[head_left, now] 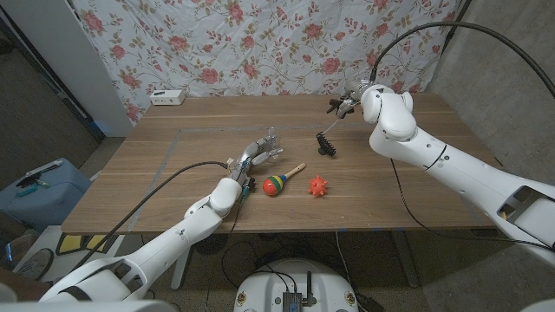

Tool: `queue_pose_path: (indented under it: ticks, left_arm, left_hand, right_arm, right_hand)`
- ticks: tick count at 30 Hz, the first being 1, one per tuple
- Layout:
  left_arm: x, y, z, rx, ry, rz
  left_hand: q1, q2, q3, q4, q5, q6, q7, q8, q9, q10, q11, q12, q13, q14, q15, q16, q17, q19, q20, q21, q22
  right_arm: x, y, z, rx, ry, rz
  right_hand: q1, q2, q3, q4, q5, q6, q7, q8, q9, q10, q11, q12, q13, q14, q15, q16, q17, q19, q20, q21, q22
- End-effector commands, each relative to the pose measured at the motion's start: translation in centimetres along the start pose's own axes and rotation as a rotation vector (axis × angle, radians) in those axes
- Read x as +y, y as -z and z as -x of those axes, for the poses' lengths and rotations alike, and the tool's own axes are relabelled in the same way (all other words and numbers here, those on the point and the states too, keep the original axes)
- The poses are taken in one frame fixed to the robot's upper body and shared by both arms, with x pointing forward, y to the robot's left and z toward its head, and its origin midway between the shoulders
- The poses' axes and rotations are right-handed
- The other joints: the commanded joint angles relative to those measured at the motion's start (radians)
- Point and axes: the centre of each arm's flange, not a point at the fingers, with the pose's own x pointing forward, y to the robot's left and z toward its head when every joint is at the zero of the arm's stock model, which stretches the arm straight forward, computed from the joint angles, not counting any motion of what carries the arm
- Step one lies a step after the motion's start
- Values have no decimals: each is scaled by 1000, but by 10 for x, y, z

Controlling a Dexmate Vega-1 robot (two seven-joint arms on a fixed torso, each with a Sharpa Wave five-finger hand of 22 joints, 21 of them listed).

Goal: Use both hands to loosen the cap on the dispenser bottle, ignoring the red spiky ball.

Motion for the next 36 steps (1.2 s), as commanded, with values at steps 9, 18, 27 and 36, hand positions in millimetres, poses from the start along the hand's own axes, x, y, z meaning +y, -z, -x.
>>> queue_pose_path:
  ticks: [9,18,27,36]
  left_arm:
    - [2,1,-2,11,24,11]
    - [4,1,-4,15,37,5]
    - [5,0,-6,18,43,1]
    - [7,1,-7,19,50,-2]
  left_hand:
    - [-8,-30,-25,-10,7,-33,3,-5,2,-32,14,1,-1,-39,-53,1,3,-8,30,3,2]
    - [-9,-49,-38,-14,14,-60,20,-5,1,-51,13,1,-1,-57,-47,4,3,-16,36,1,1]
    - [-10,-62,-47,-17,19,-82,22,-7,1,-64,13,2,-2,-72,-47,3,4,-20,39,0,1]
    - [-4,-74,-54,-20,26,-106,26,-7,1,-81,11,2,-2,-94,-47,2,4,-24,38,0,1]
  right_arm:
    - [11,9,-4,23,18,-35]
    - [20,15,-7,49,33,-64]
    - [26,18,-10,66,46,-84]
    - [30,21,-10,74,49,-93]
  right_hand:
    - [-8,8,5,5,5,11,-1,4,2,51,-51,3,7,11,-147,-2,3,3,7,1,1]
    - [-6,7,6,3,5,10,-1,3,2,52,-50,2,7,11,-150,-2,3,4,7,1,2]
    - [-6,6,6,3,5,12,-1,3,3,53,-51,2,8,12,-149,-2,4,5,8,1,2]
    - [-5,6,6,2,4,13,-1,3,3,54,-51,2,9,14,-148,-1,5,6,9,1,2]
